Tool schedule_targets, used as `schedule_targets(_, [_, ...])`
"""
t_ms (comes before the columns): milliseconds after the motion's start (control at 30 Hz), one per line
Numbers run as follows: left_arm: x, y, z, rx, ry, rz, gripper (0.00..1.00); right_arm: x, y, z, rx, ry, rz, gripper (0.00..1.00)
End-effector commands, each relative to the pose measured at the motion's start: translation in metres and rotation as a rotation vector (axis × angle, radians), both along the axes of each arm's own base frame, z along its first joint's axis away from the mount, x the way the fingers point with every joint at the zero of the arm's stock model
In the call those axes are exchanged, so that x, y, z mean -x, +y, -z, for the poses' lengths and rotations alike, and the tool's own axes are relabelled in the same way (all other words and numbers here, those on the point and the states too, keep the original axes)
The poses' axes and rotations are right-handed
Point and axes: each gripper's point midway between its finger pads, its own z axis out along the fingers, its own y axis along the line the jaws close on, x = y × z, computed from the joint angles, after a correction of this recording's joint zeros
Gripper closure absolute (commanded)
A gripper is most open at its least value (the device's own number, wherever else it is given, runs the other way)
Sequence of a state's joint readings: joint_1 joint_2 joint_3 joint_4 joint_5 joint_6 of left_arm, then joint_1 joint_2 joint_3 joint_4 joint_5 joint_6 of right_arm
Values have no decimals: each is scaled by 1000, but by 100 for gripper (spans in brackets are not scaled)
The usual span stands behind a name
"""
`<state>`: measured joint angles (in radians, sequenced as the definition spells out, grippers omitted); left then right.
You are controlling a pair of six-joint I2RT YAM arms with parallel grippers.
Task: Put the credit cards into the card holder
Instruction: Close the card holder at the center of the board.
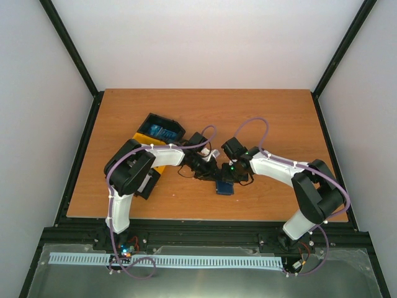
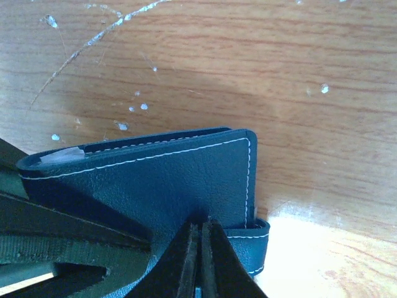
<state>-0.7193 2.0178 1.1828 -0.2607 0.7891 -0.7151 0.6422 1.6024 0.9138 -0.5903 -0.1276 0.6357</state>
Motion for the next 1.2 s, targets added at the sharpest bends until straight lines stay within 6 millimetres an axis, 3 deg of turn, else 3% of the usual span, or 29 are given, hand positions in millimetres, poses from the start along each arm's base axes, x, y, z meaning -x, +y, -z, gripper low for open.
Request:
schedule_targets(0, [6,2,22,-66,-2,6,99,36,34,8,-115,122,-71,97])
schedule_targets(367, [4,2,24,-78,1,-10,99,40,38,-4,-162,150,-4,97])
schedule_targets(900, [8,9,37,-110,38,-41,99,42,37,4,-175,108,141,97])
schedule_targets(1067, [2,14,35,-159,-2,-56,80,39,30,6,-131,79,150,97])
schedule_targets(1167, [-1,20,33,-194,-24,-76,74,34,27,2,-109,56,156,97])
